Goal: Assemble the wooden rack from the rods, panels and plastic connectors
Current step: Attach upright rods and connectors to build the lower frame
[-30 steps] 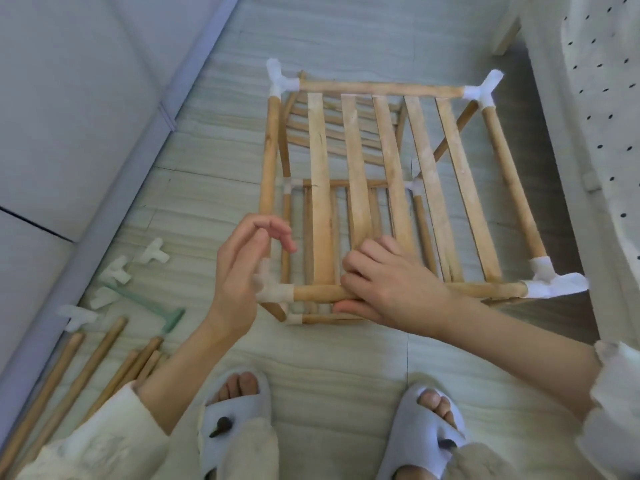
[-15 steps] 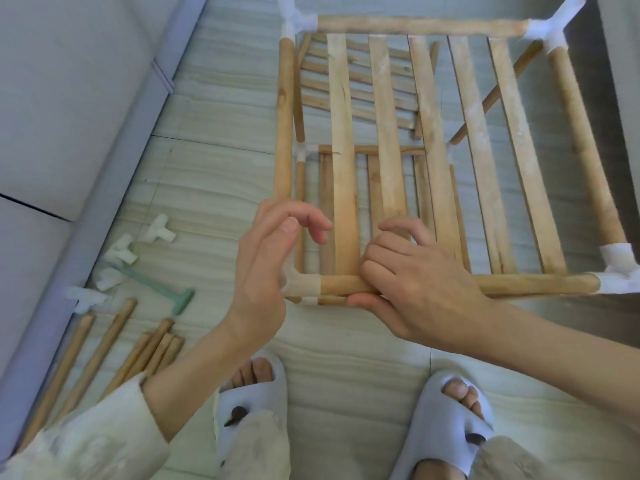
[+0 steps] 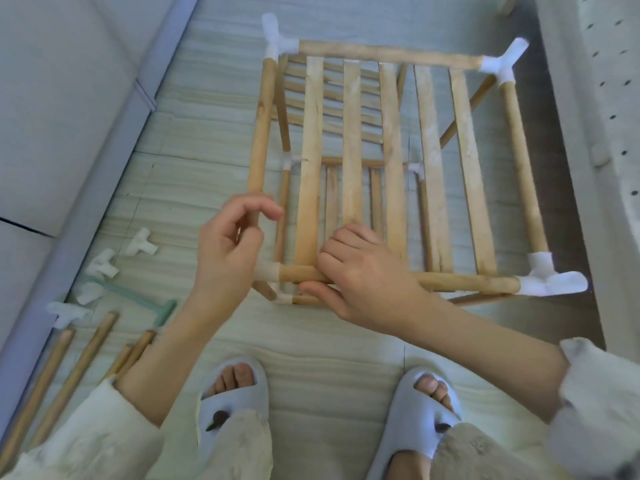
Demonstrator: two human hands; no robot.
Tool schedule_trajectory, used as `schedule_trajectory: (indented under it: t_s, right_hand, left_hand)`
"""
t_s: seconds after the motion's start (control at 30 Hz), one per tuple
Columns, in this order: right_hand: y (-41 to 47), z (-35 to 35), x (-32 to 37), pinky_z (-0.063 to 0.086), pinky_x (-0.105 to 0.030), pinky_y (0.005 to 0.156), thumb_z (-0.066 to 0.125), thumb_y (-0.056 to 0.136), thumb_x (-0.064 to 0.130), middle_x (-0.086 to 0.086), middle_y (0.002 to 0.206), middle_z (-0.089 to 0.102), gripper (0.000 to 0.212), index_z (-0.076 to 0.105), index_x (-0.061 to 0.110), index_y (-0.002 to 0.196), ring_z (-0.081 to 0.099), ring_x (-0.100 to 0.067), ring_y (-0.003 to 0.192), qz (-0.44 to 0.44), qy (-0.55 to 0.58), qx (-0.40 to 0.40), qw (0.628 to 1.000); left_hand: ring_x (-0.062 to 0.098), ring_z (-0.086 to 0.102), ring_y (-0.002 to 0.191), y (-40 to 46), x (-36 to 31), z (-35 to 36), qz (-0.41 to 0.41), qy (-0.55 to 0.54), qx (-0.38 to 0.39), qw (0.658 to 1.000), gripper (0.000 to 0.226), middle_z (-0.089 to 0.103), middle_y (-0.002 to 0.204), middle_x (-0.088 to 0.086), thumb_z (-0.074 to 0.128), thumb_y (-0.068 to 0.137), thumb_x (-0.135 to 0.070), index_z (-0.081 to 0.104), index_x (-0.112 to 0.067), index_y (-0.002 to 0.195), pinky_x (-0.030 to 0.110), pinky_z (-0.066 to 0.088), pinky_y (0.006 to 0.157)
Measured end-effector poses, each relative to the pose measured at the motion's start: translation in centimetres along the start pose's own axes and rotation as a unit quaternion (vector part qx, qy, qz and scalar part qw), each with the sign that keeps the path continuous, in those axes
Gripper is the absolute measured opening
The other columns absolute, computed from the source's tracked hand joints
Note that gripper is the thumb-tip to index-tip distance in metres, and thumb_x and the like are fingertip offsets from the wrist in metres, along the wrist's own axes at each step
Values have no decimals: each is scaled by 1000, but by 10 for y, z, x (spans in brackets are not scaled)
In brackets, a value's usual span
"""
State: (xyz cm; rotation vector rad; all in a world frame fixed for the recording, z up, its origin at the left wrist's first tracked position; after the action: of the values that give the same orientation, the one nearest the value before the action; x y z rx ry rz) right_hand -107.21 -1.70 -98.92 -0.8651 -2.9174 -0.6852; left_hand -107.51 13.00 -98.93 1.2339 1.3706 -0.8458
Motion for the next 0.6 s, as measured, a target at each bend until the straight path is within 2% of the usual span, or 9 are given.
schedule_trajectory:
  t_s: [0.1, 0.2, 0.33, 0.37, 0.43, 0.5, 0.53, 0.6]
  right_hand:
    - [2, -10, -6, 52, -39, 76, 48, 89, 39, -6, 82, 65, 41, 69, 7, 75, 61, -27, 83, 22, 27, 16, 999]
    - [-13, -40, -29, 53, -37, 75, 49, 91, 30, -8, 93, 68, 35, 71, 6, 82, 63, -27, 89, 89, 43, -14, 995]
    - [-61, -81, -70, 52, -35, 80, 45, 90, 27, -10, 97, 69, 36, 72, 3, 87, 63, -31, 91, 251, 32, -74, 965]
    - [-76, -90, -81, 49, -33, 83, 43, 90, 28, -10, 99, 69, 38, 72, 3, 90, 62, -31, 94, 297, 28, -83, 951]
    - [-103, -106, -99, 40, -31, 88, 40, 92, 33, -10, 106, 67, 43, 70, 3, 99, 59, -31, 101, 376, 14, -83, 923]
    - [-125, -115, -113, 35, -28, 91, 36, 96, 36, -8, 114, 63, 44, 63, 6, 113, 55, -26, 108, 467, 55, -78, 879]
    - [-138, -115, -118, 35, -26, 93, 36, 98, 37, -5, 118, 59, 43, 57, 8, 122, 53, -21, 111, 532, 120, -86, 834]
    - [-160, -103, -123, 41, -31, 93, 32, 100, 43, 2, 125, 52, 48, 45, 13, 134, 52, -16, 113, 635, 321, -130, 691]
  left_hand:
    - [10, 59, 101, 4, 7, -16, -31, 13, -35, 999, 42, 62, 99, -7, 39, 73, 0, 63, -34, 81, 21, 43, 86]
    - [14, 57, 97, 9, 9, -29, -75, 32, -72, 994, 52, 60, 107, -1, 35, 68, -4, 63, -47, 79, 24, 45, 77]
    - [-7, 57, 89, 9, 2, -24, -129, -21, -115, 985, 52, 60, 96, -11, 36, 75, 15, 57, -31, 87, 25, 44, 84]
    - [-8, 57, 89, 8, 1, -21, -145, -36, -121, 981, 52, 60, 96, -12, 35, 77, 18, 56, -28, 88, 26, 46, 86]
    - [3, 57, 99, 7, 3, -18, -167, -58, -124, 976, 49, 60, 103, -6, 35, 80, 19, 57, -21, 96, 31, 47, 89]
    - [13, 54, 106, 9, 4, -18, -183, -78, -112, 974, 45, 56, 114, 2, 34, 83, 18, 54, -15, 108, 30, 48, 86]
    - [14, 54, 105, 10, 5, -18, -191, -89, -101, 972, 43, 55, 116, 3, 35, 86, 16, 52, -14, 111, 29, 49, 85]
    - [11, 56, 97, 14, 6, -18, -217, -130, -78, 964, 33, 55, 113, -1, 40, 92, 5, 51, -17, 113, 28, 49, 84]
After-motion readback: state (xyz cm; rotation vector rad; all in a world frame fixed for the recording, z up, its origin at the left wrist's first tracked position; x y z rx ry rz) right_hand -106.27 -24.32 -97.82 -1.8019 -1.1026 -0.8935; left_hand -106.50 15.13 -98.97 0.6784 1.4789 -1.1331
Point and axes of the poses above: each hand's wrist, its own y-axis towards the middle knuckle, its own z-axis out of the palm, x = y × z, the point moved 6 cm from there along y, towards the middle knuckle
